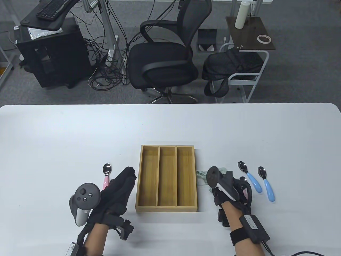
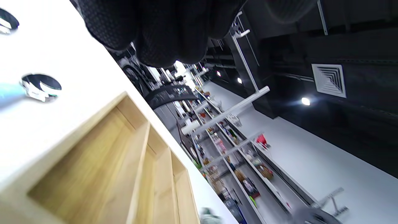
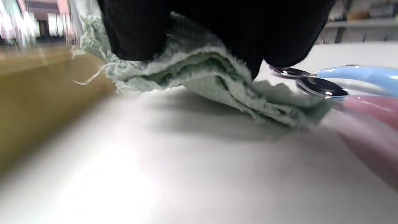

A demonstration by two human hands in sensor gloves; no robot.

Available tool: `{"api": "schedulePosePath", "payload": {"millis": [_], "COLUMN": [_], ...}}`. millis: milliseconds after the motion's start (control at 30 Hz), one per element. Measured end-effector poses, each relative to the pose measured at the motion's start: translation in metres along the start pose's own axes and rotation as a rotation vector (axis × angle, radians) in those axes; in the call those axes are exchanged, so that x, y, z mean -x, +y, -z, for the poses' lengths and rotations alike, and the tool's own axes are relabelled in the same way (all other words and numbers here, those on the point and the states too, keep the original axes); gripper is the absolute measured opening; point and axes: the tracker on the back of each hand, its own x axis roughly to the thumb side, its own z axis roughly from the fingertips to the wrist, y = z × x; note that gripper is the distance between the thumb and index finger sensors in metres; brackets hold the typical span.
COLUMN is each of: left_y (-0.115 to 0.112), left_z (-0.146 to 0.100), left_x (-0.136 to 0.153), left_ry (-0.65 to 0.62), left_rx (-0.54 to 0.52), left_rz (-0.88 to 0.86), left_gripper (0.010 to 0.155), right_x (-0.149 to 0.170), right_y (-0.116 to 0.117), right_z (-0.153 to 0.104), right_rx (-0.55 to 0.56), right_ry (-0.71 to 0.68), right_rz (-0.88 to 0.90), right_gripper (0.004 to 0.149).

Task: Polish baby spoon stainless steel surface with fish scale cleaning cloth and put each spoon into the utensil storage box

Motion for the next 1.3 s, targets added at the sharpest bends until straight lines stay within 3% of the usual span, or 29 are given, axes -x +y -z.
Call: {"api": "schedulePosePath", "payload": {"millis": [133, 267, 333, 400, 500, 667, 867, 1133, 1300], "left_y": [0.032, 0.057, 0.060, 0.058, 0.051, 0.037, 0.025, 0.026, 0.025], "left_z": [0.013, 0.016, 0.014, 0.016, 0.020, 0.030, 0.038, 0.037, 0.035], "left_x": [0.003, 0.029, 0.049, 0.067, 0.087, 0.096, 0.100, 0.098, 0.102], "left_ry": [0.154, 0.333, 0.446, 0.548, 0.659, 0.683, 0.706, 0.719, 0.728], "left_rx": [-0.083, -0.144, -0.120, -0.024, 0.110, 0.167, 0.173, 0.117, 0.163], "left_rz": [0.114, 0.294, 0.399, 0.483, 0.540, 0.598, 0.711, 0.820, 0.867], "left_gripper": [0.060, 0.059, 0.059, 0.060, 0.064, 0.070, 0.068, 0.058, 0.056], "right_x": [0.005, 0.000, -0.002, -0.003, -0.002, -0.001, -0.001, -0.001, 0.001], "right_y": [-0.033, -0.045, -0.044, -0.037, -0.028, -0.030, -0.029, -0.028, -0.024], "right_z": [-0.019, -0.042, -0.054, -0.061, -0.069, -0.077, -0.077, -0.078, -0.076], "right_rx": [0.022, -0.006, 0.009, 0.009, -0.051, 0.039, 0.001, 0.000, -0.091], "right_ry": [-0.046, -0.178, -0.252, -0.287, -0.299, -0.315, -0.315, -0.323, -0.307], "right_rz": [0.494, 0.838, 0.944, 1.028, 1.074, 0.987, 1.052, 1.054, 1.173], "right_gripper": [0.040, 0.040, 0.040, 0.040, 0.040, 0.040, 0.040, 0.040, 0.040]}}
